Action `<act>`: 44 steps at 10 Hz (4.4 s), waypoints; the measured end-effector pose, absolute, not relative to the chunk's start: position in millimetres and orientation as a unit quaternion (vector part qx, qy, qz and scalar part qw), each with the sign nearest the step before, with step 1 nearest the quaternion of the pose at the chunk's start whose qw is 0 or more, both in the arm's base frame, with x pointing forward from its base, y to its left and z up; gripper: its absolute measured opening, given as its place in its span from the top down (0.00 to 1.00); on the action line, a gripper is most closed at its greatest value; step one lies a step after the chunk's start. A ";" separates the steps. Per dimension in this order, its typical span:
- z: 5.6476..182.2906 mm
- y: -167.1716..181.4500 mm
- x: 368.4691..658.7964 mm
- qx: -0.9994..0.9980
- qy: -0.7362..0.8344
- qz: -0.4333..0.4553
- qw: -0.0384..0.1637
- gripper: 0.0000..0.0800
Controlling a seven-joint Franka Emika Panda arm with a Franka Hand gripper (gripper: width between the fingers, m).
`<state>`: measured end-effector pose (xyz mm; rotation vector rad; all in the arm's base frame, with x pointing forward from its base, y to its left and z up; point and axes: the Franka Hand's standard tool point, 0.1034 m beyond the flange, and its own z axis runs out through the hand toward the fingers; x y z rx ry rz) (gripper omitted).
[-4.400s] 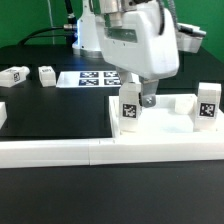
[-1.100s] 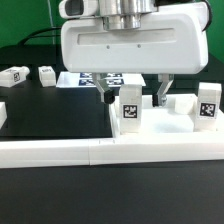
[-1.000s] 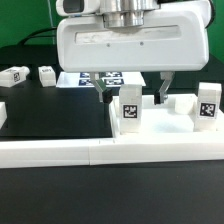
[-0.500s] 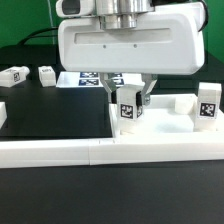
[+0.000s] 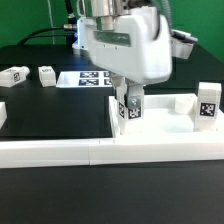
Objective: Assemble square table
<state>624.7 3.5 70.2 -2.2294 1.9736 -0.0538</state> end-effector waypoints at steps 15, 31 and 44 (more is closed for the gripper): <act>66.7 12.1 620.9 -0.895 0.440 -0.029 0.060 0.19; 68.3 10.5 625.9 -0.545 0.835 0.015 0.080 0.63; 94.9 49.3 602.1 -0.559 0.825 0.021 0.084 0.19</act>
Offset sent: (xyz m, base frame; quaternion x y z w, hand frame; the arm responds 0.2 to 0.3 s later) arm 0.0104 0.0057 0.0114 0.0238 -0.0223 0.2201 0.9749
